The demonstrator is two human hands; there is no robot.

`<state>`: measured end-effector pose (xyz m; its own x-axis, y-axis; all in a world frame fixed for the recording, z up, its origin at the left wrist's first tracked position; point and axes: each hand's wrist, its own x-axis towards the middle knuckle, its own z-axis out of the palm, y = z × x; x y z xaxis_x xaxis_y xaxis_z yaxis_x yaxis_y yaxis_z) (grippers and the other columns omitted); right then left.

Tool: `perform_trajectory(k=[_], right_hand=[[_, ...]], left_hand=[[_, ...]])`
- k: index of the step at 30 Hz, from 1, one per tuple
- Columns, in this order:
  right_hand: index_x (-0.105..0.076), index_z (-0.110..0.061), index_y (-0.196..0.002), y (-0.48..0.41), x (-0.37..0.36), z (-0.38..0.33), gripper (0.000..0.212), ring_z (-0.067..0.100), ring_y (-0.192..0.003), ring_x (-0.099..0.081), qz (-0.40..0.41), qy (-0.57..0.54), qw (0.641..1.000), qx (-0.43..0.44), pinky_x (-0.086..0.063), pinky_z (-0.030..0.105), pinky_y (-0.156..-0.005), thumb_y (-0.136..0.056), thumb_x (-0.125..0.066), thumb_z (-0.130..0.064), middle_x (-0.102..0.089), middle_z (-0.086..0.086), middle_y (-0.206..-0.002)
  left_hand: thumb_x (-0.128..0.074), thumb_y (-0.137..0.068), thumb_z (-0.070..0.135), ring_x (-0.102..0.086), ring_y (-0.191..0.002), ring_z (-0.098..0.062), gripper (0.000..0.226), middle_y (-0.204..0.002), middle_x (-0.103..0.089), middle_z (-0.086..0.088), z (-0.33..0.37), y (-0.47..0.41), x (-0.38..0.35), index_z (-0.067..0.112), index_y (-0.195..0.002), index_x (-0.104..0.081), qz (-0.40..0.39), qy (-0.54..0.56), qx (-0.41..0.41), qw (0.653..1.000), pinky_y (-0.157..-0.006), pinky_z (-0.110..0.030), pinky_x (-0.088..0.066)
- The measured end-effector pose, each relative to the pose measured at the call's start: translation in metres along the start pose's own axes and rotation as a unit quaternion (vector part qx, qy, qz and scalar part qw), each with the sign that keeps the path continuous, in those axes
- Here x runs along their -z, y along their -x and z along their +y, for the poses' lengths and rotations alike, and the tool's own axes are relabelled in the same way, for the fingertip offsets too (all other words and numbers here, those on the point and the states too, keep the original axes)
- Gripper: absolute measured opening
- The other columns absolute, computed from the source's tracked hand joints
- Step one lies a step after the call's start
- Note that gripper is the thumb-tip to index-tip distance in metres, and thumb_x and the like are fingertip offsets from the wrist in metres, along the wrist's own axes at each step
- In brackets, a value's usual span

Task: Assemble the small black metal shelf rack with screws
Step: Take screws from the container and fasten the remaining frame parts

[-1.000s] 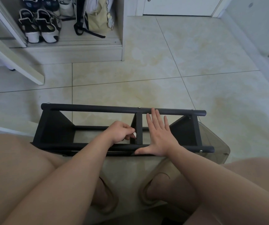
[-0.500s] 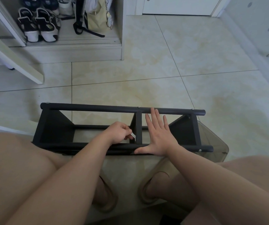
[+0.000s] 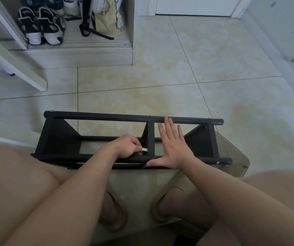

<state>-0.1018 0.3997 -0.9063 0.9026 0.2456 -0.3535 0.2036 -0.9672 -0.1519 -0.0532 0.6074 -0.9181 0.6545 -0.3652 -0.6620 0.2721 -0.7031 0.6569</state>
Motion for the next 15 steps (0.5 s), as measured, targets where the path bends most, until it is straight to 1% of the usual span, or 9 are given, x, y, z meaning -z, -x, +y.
perform_trajectory(k=[3, 5, 7, 10, 15], right_hand=[[0.018, -0.011, -0.159, -0.0011, 0.0001, 0.0004, 0.151, 0.02, -0.143, 0.044, 0.0, -0.001, 1.0, -0.001, 0.015, 0.053, -0.123, -0.054, -0.033, -0.107, 0.041, 0.009, -0.159], [0.017, -0.01, -0.159, -0.0011, -0.0002, 0.0003, 0.151, 0.02, -0.143, 0.043, 0.001, -0.001, 1.0, 0.0, 0.015, 0.052, -0.123, -0.054, -0.033, -0.107, 0.041, 0.009, -0.159], [0.017, -0.01, -0.159, -0.0012, -0.0005, 0.0007, 0.151, 0.02, -0.144, 0.043, 0.003, -0.001, 1.0, 0.001, 0.014, 0.052, -0.123, -0.054, -0.032, -0.107, 0.041, 0.009, -0.159], [0.017, -0.01, -0.159, -0.0013, -0.0012, 0.0007, 0.151, 0.02, -0.144, 0.042, 0.006, 0.0, 1.0, 0.002, 0.013, 0.053, -0.123, -0.054, -0.033, -0.107, 0.04, 0.009, -0.159], [0.017, -0.01, -0.159, -0.0012, -0.001, 0.0007, 0.152, 0.02, -0.144, 0.043, 0.004, 0.001, 1.0, 0.001, 0.014, 0.053, -0.123, -0.054, -0.034, -0.107, 0.04, 0.009, -0.159]], left_hand=[[-0.064, -0.096, 0.021, -0.058, -0.072, -0.008, 0.028, -0.071, -0.069, 0.012, 0.0005, -0.0003, 0.0011, 0.025, -0.069, -0.07, -0.003, -0.028, -0.004, 1.0, -0.07, -0.027, -0.044], [-0.064, -0.095, 0.022, -0.056, -0.069, -0.007, 0.028, -0.068, -0.065, 0.012, 0.001, -0.0001, 0.0016, 0.027, -0.069, -0.069, -0.009, -0.043, -0.005, 0.999, -0.066, -0.025, -0.041], [-0.065, -0.095, 0.022, -0.055, -0.072, -0.007, 0.025, -0.072, -0.064, 0.011, 0.0016, 0.0005, 0.0019, 0.027, -0.07, -0.068, -0.019, -0.052, -0.004, 0.998, -0.068, -0.025, -0.041], [-0.065, -0.094, 0.022, -0.057, -0.078, -0.008, 0.023, -0.079, -0.066, 0.009, 0.0027, 0.0016, 0.0032, 0.028, -0.073, -0.068, -0.036, -0.066, 0.001, 0.997, -0.075, -0.027, -0.042], [-0.066, -0.094, 0.023, -0.058, -0.082, -0.01, 0.023, -0.081, -0.066, 0.01, 0.0048, 0.0021, 0.0028, 0.03, -0.072, -0.068, -0.038, -0.078, 0.001, 0.996, -0.08, -0.027, -0.044]])
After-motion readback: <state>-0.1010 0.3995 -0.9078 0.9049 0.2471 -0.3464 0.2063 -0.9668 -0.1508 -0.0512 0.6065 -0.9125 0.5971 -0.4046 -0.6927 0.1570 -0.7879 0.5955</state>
